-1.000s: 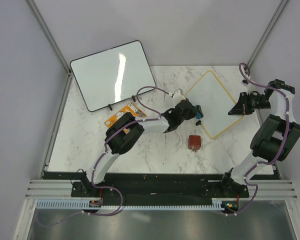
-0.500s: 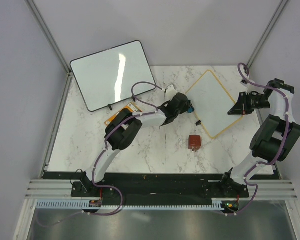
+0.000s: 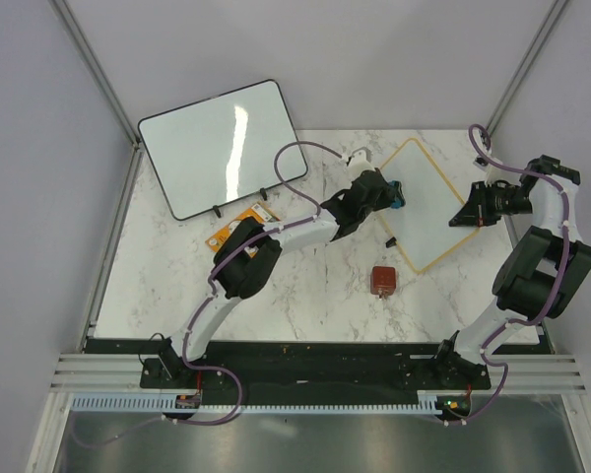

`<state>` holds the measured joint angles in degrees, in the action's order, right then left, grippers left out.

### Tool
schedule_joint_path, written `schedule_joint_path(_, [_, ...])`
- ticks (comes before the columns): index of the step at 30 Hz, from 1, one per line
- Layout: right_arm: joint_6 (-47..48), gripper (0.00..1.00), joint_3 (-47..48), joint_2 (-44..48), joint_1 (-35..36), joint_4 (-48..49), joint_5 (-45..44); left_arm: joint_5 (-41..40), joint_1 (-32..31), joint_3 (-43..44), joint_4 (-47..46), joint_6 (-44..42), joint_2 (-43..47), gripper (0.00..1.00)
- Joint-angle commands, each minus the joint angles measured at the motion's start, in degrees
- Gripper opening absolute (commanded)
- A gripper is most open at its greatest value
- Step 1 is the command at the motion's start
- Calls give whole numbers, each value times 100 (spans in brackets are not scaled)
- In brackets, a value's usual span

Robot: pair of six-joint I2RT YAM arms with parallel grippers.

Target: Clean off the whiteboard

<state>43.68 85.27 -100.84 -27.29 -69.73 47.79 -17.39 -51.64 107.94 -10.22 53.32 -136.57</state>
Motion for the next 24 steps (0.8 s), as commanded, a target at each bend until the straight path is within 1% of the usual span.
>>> schedule_joint_path(1, [896,0,-301,-129,268,-488,-797,525,-40,1549,-211,-322,-639,2])
schedule_joint_path(2, [949,0,-310,-129,285,-506,-806,769,-5,1850,-61,-287,-773,2])
schedule_joint_path(3, [975,0,-310,-129,277,-506,-815,876,57,2341,10,-261,-887,2])
schedule_joint_path(5, [976,0,-301,-173,277,-506,-859,861,75,2652,160,-261,-1090,2])
schedule_joint_path(10, [1002,0,-310,-200,277,-506,-824,395,101,2609,134,-445,-1020,2])
schedule_joint_path(12, [1011,0,-310,-182,277,-515,-798,297,153,2583,344,-419,-1056,2])
schedule_joint_path(14, [1002,0,-301,-182,277,-506,-798,341,206,2443,459,-244,-1056,2])
schedule_joint_path(16, [1002,0,-292,-191,277,-515,-789,359,268,2031,556,-42,-968,2])
schedule_joint_path(17, [993,0,-292,-191,277,-515,-789,254,277,1855,573,-6,-915,2])
schedule_joint_path(18, [993,0,-292,-191,277,-515,-780,175,277,1488,574,20,-811,2])
schedule_joint_path(21, [993,0,-301,-164,277,-524,-771,-98,312,907,574,213,-687,2])
schedule_joint_path(24, [1019,0,-319,-138,277,-524,-780,-256,365,546,600,381,-608,2])
